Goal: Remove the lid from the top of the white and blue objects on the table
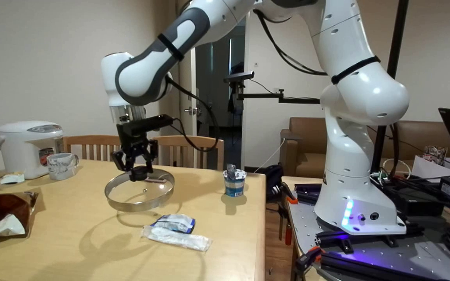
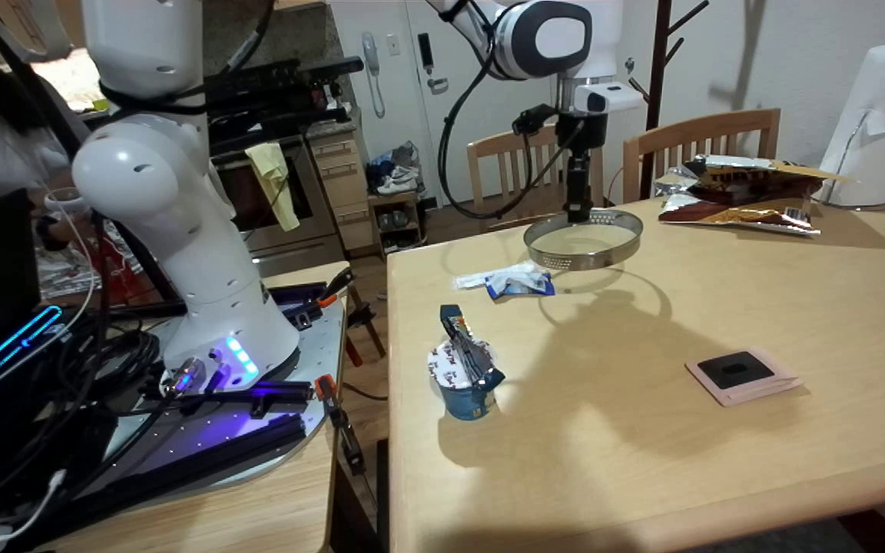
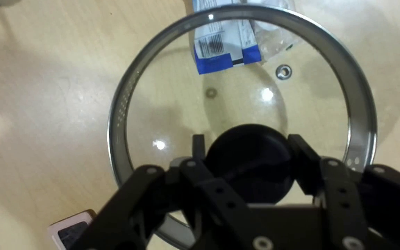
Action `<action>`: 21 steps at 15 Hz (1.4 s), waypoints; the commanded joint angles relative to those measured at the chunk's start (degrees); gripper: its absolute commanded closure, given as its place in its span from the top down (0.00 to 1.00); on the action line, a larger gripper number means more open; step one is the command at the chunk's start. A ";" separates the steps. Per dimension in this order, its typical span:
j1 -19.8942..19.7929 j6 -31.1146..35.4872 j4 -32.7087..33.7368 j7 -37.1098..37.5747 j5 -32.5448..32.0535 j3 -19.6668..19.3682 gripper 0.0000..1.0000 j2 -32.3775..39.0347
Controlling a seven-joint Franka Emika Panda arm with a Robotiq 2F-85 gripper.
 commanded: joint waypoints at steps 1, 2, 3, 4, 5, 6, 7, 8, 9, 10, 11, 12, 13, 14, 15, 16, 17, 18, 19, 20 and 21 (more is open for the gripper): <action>0.51 -2.02 5.33 1.80 -2.33 0.17 0.35 2.99; 0.60 -2.42 6.70 1.75 -2.53 0.12 0.35 3.88; 0.74 -2.32 7.58 1.72 -2.79 0.03 0.35 4.58; 0.83 -2.13 8.41 1.58 -2.75 0.03 0.35 5.23; 0.86 -2.08 9.21 1.24 -2.62 0.08 0.35 5.86; 0.87 -1.82 9.88 0.90 -2.49 0.12 0.35 6.42; 0.96 -1.86 10.53 0.92 -2.48 0.05 0.35 6.90; 0.96 -1.88 11.06 0.67 -2.41 0.07 0.35 7.36; 0.98 -1.96 11.53 0.43 -2.47 0.04 0.35 7.70; 1.03 -2.07 11.99 0.42 -2.49 -0.01 0.35 8.03; 1.10 -2.15 12.34 0.38 -2.66 -0.11 0.35 8.31; 1.08 -2.19 12.60 0.17 -2.62 -0.06 0.35 8.51; 1.15 -2.22 12.87 0.26 -2.71 -0.14 0.35 8.71; 1.19 -2.39 13.11 0.29 -2.77 -0.19 0.35 8.89; 1.15 -2.47 13.35 0.16 -2.67 -0.13 0.35 9.07; 1.18 -2.60 13.45 0.23 -2.66 -0.15 0.35 9.15; 1.23 -2.84 13.58 0.23 -2.77 -0.21 0.35 9.23; 1.18 -2.81 13.68 -0.06 -2.79 -0.13 0.35 9.29; 1.07 -2.65 13.74 -0.34 -2.63 0.02 0.35 9.34; 1.06 -2.34 13.74 -0.28 -2.54 0.04 0.35 9.38; 1.07 -1.93 13.71 0.12 -2.32 0.03 0.35 9.39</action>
